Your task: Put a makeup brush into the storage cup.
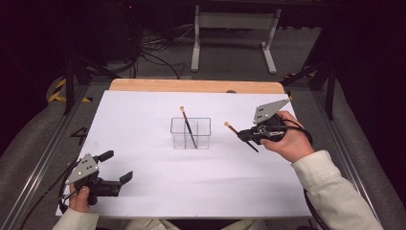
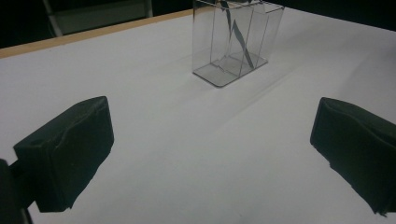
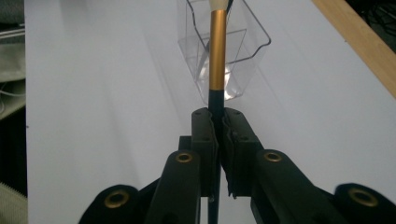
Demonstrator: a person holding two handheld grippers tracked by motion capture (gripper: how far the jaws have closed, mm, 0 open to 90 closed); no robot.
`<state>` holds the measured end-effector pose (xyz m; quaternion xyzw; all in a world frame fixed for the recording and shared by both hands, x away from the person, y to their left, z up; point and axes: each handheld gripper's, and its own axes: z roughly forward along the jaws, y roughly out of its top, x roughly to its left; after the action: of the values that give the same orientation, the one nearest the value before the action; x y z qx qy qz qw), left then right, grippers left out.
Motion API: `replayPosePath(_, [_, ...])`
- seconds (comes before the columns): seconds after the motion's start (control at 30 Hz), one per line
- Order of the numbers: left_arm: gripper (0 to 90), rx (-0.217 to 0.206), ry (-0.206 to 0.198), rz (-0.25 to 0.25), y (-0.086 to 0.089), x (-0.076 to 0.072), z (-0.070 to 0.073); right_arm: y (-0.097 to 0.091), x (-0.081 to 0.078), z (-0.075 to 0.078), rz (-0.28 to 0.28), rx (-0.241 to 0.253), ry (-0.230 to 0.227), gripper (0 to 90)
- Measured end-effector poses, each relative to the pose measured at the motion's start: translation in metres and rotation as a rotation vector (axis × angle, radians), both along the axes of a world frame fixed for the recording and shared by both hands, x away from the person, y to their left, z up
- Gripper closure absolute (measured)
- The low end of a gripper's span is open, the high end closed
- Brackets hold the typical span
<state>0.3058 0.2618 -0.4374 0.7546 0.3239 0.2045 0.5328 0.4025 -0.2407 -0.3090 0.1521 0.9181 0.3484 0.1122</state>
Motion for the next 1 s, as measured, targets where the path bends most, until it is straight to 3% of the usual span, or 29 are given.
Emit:
replayPosePath(0.63, [0.5, -0.003, -0.002, 0.012, -0.001, 0.000, 0.000, -0.004, -0.001, 0.011, -0.052, 0.207, -0.097, 84.5])
replayPosePath(1.0, [0.4, 0.000, -0.001, 0.017, -0.001, 0.000, 0.000, -0.004, -0.001, 0.012, -0.081, 0.308, -0.129, 84.5])
